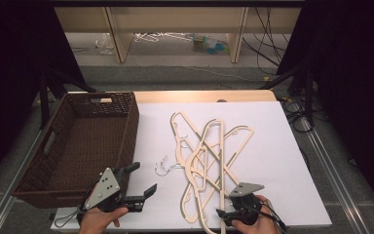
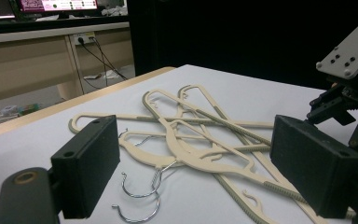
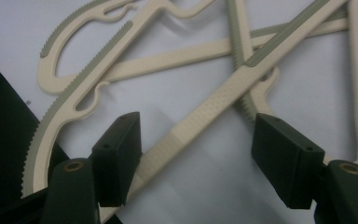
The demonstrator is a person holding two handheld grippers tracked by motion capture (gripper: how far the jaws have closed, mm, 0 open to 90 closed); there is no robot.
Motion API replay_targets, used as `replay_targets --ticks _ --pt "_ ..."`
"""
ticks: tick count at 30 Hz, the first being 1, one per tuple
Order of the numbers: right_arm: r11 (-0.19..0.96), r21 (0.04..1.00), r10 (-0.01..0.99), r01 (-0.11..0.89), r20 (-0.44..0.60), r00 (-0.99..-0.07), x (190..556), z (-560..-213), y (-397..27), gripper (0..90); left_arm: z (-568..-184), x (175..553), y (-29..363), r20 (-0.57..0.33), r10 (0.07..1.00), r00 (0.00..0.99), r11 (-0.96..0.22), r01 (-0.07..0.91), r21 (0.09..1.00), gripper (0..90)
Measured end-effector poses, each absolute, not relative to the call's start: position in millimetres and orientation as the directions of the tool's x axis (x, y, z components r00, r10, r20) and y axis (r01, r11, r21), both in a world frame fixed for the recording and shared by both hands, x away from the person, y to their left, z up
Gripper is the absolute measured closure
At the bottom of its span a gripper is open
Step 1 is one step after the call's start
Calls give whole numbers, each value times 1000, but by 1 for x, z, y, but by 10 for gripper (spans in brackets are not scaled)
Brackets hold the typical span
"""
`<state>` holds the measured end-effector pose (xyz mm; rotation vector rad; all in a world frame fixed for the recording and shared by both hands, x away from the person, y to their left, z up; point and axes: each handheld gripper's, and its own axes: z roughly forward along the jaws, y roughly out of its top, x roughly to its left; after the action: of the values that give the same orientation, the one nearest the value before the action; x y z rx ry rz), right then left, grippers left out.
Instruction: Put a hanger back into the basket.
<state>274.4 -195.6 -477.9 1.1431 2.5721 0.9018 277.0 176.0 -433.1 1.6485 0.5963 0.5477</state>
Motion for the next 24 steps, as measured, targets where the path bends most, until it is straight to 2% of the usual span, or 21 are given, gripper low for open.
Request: replay_targets --ticks 4,5,10,11,15,18,24 --pt "573 575 701 585 27 -713 275 -478 -191 326 -433 277 176 27 656 754 -134 81 988 159" --pt "552 561 725 617 41 -687 272 -478 -185 304 -433 277 176 33 655 755 -138 77 987 159" --pt "610 549 693 571 -22 -720 274 -479 -181 304 -434 278 175 37 652 757 -142 75 987 159" --pt "599 539 711 592 -19 -703 273 -478 -179 311 -434 278 175 37 652 758 -145 76 987 159" --pt "621 530 689 577 -19 -724 273 -477 -179 362 -434 277 174 30 651 758 -139 81 987 159" --pt "628 501 688 596 0 -725 277 -473 -184 477 -434 277 175 37 650 759 -145 76 987 159" --pt "596 500 704 628 50 -708 285 -471 -195 637 -434 277 175 30 651 759 -137 79 987 160"
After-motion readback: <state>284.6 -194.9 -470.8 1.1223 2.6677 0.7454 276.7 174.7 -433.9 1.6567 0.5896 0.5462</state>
